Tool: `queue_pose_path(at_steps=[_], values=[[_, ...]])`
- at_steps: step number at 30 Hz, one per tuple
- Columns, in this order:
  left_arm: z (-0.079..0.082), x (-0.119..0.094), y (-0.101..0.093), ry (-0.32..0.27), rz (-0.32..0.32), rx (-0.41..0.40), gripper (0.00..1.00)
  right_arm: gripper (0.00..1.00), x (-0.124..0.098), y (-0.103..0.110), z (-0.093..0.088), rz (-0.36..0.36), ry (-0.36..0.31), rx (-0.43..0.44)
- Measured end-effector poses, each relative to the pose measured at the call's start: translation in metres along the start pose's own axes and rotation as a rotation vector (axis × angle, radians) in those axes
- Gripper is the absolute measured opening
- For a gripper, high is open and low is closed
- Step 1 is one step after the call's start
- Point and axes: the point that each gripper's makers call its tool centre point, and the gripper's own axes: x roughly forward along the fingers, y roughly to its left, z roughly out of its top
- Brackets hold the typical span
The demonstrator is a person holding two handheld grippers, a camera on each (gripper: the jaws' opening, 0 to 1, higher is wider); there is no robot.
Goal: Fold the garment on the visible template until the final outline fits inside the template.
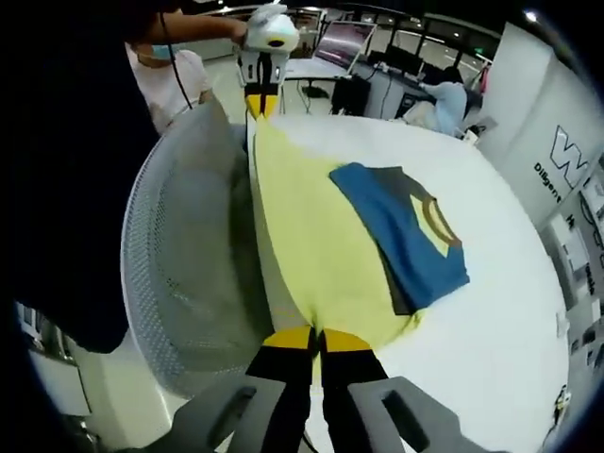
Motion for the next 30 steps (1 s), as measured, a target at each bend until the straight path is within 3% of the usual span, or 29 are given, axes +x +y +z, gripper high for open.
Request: queue_pose_path(at_steps=[13,25,30], values=[[0.027,-0.043,0.019,-0.063,0.041,0.006,0.0,0.0,-0.027,-0.039,0.039,-0.07,-0.031,-0.096],[0.054,-0.072,0.014,-0.11,0.002,-0.029,0.0,0.0,-0.04,-0.073,0.056,-0.122,-0.053,-0.137],[0.06,-0.078,0.027,-0.134,0.014,-0.041,0.0,0.0,-0.041,-0.086,0.064,-0.15,-0.072,-0.141]])
